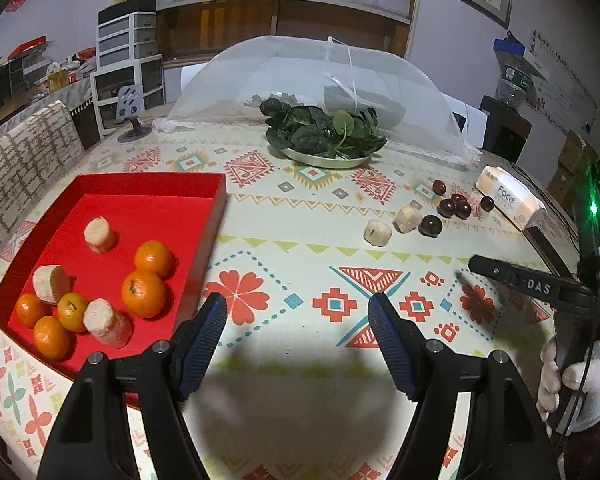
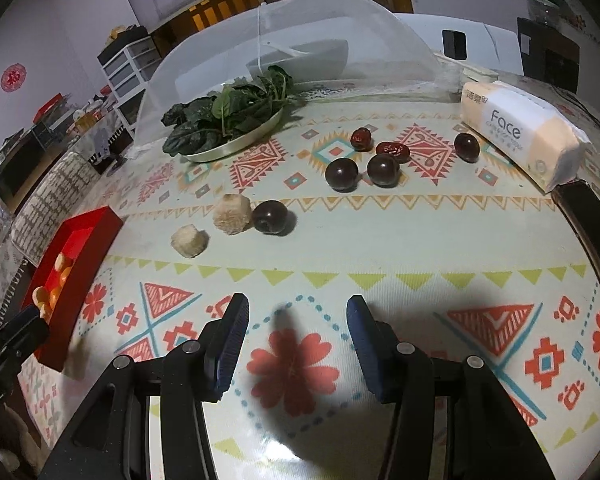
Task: Organize fruits
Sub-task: 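Move both tools back to the table toward a banana chunk and a dark plum, then grasp a banana chunk with the left tool while the right tool grasps a dark plum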
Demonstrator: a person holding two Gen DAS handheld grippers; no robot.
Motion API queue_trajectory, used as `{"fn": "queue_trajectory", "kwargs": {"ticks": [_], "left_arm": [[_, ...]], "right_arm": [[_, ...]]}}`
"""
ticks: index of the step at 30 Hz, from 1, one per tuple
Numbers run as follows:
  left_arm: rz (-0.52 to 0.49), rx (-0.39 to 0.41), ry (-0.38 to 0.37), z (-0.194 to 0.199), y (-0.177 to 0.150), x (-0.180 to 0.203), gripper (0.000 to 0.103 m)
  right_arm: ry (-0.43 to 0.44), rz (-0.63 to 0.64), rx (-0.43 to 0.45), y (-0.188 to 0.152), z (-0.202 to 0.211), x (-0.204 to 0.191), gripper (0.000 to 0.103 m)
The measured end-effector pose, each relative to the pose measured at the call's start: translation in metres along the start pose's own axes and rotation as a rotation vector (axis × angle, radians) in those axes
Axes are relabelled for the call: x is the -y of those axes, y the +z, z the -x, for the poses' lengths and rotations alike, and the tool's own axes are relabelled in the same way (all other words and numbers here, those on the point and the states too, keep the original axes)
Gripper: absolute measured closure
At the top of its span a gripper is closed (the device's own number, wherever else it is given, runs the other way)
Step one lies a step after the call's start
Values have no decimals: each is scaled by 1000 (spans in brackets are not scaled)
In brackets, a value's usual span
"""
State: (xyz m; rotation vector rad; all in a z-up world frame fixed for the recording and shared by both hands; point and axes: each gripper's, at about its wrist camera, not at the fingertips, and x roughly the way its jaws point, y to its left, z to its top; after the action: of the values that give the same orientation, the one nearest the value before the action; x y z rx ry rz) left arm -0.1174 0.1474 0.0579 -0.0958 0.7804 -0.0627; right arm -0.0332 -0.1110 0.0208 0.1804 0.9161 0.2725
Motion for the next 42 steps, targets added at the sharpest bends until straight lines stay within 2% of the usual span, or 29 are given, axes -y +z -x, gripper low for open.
{"fn": "queue_trajectory", "kwargs": {"ticks": [7, 13, 25, 31, 39, 41, 42], "left_arm": [[-6, -18, -24, -12, 6, 5, 31], [-15, -36, -84, -24, 28, 14, 27], [-154, -110, -135, -98, 51, 61, 26], [-143, -131, -166, -121, 58, 63, 26], [-162, -147, -162, -138, 60, 69, 26], [-156, -151, -155, -141, 60, 68, 30], [-157, -160, -155, -143, 59, 69, 48]], "right_arm": [[-7, 80, -6, 24, -22, -10, 48], [-18, 157, -24, 44, -43, -19, 48], [13, 179, -57, 63, -74, -25, 48], [9, 196, -50, 61, -73, -26, 60], [6, 207, -50, 59, -72, -26, 64], [4, 205, -49, 58, -71, -26, 64], [0, 207, -48, 57, -70, -26, 64]]}}
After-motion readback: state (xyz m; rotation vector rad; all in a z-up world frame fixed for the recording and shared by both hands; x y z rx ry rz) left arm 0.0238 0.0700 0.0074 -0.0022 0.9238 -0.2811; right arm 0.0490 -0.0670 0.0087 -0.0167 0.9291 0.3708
